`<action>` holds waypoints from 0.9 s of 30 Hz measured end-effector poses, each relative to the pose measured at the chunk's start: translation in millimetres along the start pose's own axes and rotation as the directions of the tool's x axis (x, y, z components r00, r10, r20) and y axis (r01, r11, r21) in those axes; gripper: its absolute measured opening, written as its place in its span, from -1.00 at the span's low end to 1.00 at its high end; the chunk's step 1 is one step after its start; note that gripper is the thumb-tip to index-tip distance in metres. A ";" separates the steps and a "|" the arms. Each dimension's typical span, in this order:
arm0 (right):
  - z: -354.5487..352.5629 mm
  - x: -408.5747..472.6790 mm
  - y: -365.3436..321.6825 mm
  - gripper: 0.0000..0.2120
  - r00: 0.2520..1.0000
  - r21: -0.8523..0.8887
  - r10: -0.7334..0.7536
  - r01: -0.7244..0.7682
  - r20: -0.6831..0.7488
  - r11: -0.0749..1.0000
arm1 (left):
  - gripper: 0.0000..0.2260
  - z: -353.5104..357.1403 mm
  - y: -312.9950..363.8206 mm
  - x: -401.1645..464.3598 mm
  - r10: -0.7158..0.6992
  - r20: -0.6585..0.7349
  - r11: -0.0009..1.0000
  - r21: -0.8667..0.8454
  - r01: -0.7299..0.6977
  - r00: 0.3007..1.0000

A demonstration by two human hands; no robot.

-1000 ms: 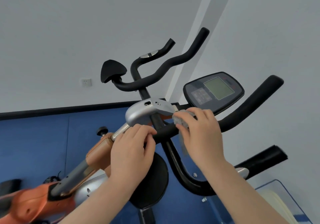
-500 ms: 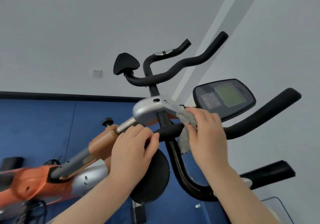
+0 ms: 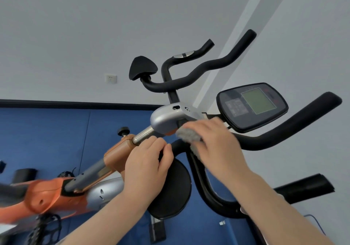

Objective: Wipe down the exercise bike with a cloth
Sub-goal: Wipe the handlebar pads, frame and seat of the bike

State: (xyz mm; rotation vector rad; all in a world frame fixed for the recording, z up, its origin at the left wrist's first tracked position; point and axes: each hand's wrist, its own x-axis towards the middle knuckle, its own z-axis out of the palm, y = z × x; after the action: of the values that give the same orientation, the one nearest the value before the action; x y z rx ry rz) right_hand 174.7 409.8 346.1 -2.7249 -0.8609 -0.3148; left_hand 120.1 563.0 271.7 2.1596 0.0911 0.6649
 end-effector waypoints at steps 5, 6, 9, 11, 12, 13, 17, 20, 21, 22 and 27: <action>11.4 -6.1 -18.2 -0.65 0.997 -0.017 0.074 -0.075 -0.024 0.997 | -0.72 -1.6 1.8 -1.1 0.002 0.006 1.000 -0.002 -0.002 1.000; 12.5 -6.9 -18.8 -0.65 0.999 0.005 0.054 -0.054 0.011 0.999 | -0.71 -2.0 2.0 -0.6 0.004 0.012 1.000 -0.007 -0.004 1.000; -6.1 -3.4 0.5 -0.69 0.989 0.103 0.147 -0.143 -0.023 0.984 | -0.73 -2.9 2.6 1.4 0.025 0.041 1.000 0.004 -0.025 0.999; -21.8 -10.3 18.8 -0.67 0.922 0.088 0.282 -0.268 -0.266 0.959 | -0.76 -4.4 4.9 5.4 0.011 0.087 1.000 0.005 -0.012 0.996; -26.5 -17.1 22.7 -0.67 0.863 0.079 0.341 -0.336 -0.374 0.938 | -0.78 -5.2 7.0 8.8 0.004 0.115 1.000 0.009 -0.005 0.993; -26.0 -24.0 21.8 -0.66 0.822 0.061 0.382 -0.395 -0.422 0.917 | -0.80 -5.3 10.2 13.3 0.001 0.143 1.000 0.016 -0.003 0.990; 5.6 -39.7 -4.4 -0.61 0.893 0.045 0.380 -0.380 -0.241 0.924 | -0.88 1.3 28.9 38.8 0.075 0.198 0.997 0.012 -0.079 0.977; 3.3 -40.7 1.3 -0.68 0.895 0.106 0.365 -0.350 -0.256 0.931 | -0.85 10.9 43.8 57.1 0.122 0.204 0.992 -0.064 -0.111 0.971; -2.7 -40.5 9.0 -0.70 0.845 0.115 0.407 -0.392 -0.346 0.913 | -0.85 13.9 47.2 60.9 0.134 0.209 0.990 -0.081 -0.119 0.969; -9.8 -40.9 15.6 -0.71 0.774 0.129 0.458 -0.450 -0.437 0.884 | -0.85 17.2 49.2 63.4 0.137 0.218 0.989 -0.087 -0.121 0.966; 5.1 -38.3 -9.2 -0.62 0.824 0.033 0.465 -0.482 -0.325 0.876 | -0.82 34.2 49.2 60.2 0.119 0.392 0.993 -0.052 -0.108 0.912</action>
State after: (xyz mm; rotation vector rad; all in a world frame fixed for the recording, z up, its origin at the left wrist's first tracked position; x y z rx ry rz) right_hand 139.3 398.4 332.1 -2.7036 -0.0731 -0.6553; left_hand 180.3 524.8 317.8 2.2402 -0.2607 0.2795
